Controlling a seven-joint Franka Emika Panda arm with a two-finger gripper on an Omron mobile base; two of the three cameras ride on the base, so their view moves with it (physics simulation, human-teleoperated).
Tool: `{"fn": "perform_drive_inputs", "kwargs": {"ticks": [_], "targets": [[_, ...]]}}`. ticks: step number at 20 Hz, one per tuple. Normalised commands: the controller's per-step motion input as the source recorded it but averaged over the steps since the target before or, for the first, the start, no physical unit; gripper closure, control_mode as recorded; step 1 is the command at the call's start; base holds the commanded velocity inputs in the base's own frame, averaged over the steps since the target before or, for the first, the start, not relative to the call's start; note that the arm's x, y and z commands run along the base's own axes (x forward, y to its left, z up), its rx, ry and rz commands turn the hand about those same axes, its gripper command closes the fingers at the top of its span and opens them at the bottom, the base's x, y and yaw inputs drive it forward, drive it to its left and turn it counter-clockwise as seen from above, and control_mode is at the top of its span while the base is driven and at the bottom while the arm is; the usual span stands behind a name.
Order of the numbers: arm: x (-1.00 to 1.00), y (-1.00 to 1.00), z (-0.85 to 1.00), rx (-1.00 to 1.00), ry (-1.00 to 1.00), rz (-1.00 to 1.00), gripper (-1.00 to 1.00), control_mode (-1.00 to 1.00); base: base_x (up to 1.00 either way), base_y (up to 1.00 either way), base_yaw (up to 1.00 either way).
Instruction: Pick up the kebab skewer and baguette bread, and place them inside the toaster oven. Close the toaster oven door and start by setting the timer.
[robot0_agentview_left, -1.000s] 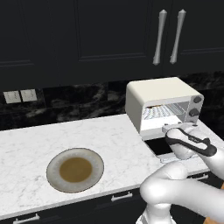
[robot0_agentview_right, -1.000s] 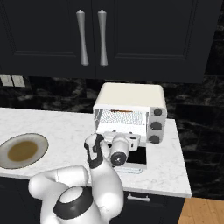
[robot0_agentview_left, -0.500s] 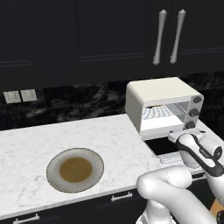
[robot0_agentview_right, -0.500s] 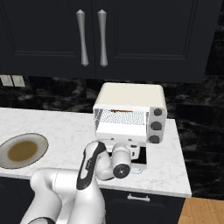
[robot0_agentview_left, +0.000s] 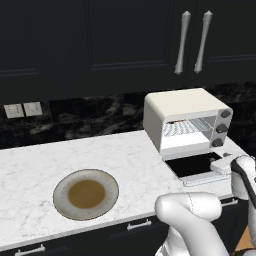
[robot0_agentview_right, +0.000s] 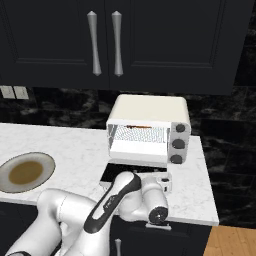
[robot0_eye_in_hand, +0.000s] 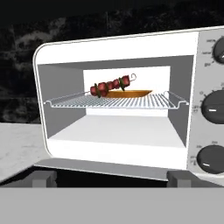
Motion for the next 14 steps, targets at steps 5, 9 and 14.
{"fn": "perform_drive_inputs", "kwargs": {"ticks": [5,9,14], "targets": [[-0.43,-0.43,0.00,0.01,0.00,0.08,-1.00,-1.00,0.00,0.00,0.00],[-0.29,-0.41,-0.04,0.00,0.00,0.04,-1.00,-1.00,0.00,0.00,0.00],[-0.25,-0.29,-0.19,0.00,0.00,0.00,-1.00,-1.00,0.00,0.00,0.00]]}}
